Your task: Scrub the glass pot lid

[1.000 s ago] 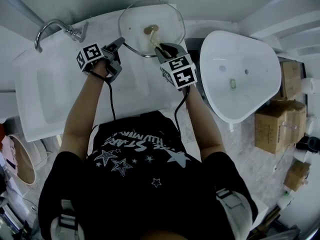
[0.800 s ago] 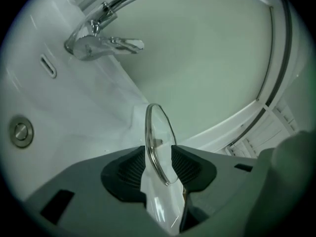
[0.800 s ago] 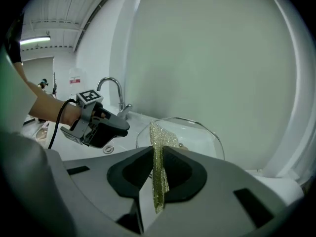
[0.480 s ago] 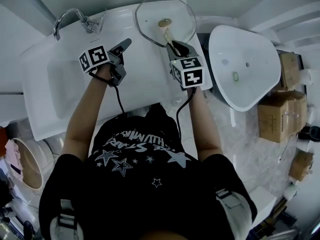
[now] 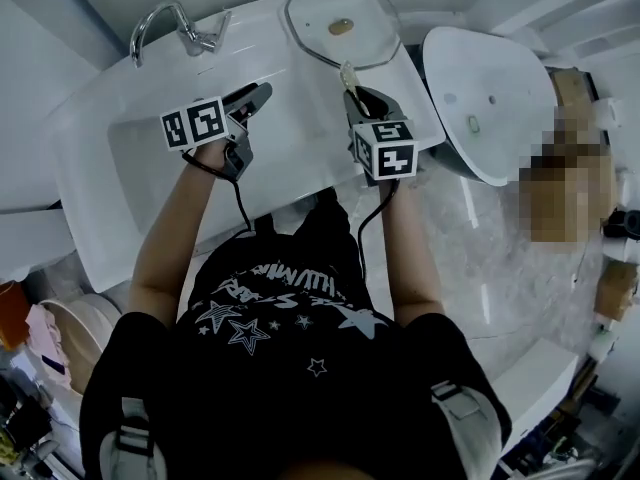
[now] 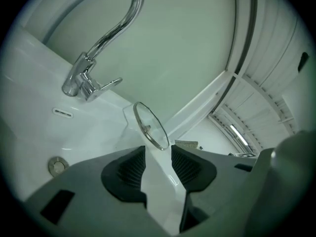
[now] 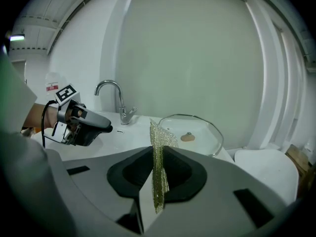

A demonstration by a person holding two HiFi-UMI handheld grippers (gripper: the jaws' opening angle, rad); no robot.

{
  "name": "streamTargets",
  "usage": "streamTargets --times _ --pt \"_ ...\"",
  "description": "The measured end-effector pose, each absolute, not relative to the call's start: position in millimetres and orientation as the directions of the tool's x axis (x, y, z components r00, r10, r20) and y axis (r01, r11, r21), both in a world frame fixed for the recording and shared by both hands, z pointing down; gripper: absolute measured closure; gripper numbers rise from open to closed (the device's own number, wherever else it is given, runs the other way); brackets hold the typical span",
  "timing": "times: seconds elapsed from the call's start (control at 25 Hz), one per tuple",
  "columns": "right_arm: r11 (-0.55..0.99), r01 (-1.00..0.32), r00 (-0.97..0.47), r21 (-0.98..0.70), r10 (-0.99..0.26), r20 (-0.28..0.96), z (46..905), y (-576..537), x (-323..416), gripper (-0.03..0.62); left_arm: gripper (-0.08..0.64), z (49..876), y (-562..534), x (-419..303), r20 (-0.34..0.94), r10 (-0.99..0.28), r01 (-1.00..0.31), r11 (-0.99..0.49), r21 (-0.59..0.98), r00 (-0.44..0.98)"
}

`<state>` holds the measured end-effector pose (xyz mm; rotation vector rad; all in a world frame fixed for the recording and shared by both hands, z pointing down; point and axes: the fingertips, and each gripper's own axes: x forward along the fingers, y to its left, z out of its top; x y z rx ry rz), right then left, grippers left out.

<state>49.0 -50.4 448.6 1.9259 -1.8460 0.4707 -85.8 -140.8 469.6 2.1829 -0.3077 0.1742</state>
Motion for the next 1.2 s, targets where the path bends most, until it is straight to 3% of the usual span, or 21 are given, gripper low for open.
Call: streamTargets --times 0.44,0.56,0.84,1.2 --pt "-0.074 -0.997 0.083 0.038 -0.859 0.505 451.0 -29.6 24.5 0.528 0.431 454.8 -115.3 -91.7 0.284 -0.105 -0.253 -0.788 0.562 0.953" --pt "-0.082 -0.996 0.083 0.025 -0.862 0.499 452.8 -24.2 23.7 0.529 0.439 458.5 -105.0 -89.0 0.297 -0.09 -0.246 -0.802 0.544 0.951" --pt "-0.07 -0.998 0.056 -0.009 -0.869 0.491 449.6 12.3 16.1 0.531 0.537 459.2 -79.0 -96.2 0.328 -0.142 -0.304 -0.8 0.517 0.934" --pt "-0.053 -0.998 0.03 -0.037 -0.885 0.465 436.0 60.9 -12.6 0.531 0.552 451.3 -34.3 -130.7 0.367 -0.172 -0.346 -0.802 0.487 0.914"
